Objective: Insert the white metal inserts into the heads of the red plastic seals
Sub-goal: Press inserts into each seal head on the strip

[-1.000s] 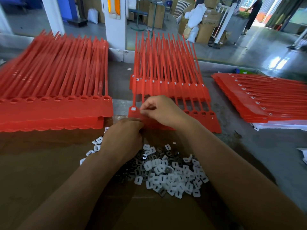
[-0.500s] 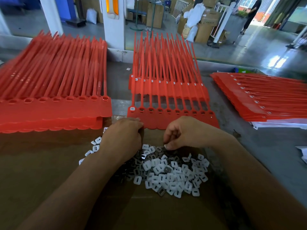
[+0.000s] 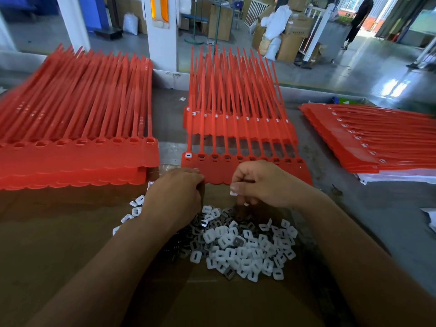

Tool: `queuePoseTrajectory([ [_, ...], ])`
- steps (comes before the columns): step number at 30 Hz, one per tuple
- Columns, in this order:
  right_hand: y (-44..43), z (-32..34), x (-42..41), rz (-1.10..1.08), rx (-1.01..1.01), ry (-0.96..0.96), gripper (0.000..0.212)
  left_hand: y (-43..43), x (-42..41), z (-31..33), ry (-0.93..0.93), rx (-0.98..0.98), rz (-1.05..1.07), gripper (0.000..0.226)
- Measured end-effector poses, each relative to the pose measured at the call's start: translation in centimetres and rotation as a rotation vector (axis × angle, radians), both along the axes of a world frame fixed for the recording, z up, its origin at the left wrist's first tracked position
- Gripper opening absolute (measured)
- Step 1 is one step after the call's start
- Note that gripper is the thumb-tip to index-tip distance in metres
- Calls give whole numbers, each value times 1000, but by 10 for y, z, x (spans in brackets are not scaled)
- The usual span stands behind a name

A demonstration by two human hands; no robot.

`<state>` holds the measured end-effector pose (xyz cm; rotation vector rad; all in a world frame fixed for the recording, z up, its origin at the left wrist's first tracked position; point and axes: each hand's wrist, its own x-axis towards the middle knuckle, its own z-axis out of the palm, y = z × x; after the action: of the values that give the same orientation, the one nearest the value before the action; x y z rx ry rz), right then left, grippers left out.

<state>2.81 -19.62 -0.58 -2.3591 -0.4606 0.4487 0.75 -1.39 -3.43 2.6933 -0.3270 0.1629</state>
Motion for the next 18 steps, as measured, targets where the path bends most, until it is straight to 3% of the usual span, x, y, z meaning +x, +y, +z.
queuePoseTrajectory([
  [6,6,2,3,-59,94,-36,14,0,0,1,-12,-2,-11,36],
  [18,8,-12,7,-192,30,-117,20,0,-1,1,-3,15,-8,35],
])
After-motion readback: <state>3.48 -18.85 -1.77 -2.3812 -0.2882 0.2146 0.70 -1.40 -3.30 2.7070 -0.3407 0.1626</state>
